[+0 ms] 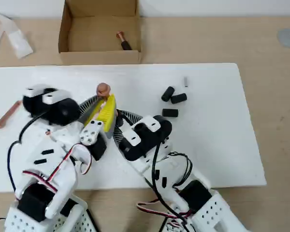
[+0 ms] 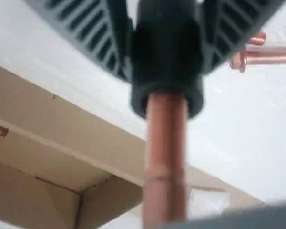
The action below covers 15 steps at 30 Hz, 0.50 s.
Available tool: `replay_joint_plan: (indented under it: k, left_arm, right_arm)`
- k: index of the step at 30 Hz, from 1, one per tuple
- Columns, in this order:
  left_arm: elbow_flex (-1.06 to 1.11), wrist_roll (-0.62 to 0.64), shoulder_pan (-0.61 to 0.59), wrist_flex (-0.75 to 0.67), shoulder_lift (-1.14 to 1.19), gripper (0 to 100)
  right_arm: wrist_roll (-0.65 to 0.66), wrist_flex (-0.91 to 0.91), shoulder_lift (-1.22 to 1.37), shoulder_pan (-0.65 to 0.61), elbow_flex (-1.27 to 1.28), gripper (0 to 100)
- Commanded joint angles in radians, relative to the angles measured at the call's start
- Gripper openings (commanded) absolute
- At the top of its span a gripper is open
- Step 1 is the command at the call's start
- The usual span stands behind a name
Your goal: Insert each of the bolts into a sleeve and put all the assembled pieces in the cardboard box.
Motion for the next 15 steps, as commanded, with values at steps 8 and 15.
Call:
replay_joint_plan:
  k: [8,15]
  left_arm:
    - [0.003,-0.017,0.011,0.009,0.001,1]
    - [-0.117,-0.109,0.005,0.298,0.007,2]
  right_arm:
    - [-0.043,-0.02,-0.018,-0.01,-0.042,0.9]
    - [-0.048,0.055,-0.018,-0.008,-0.088,0.9]
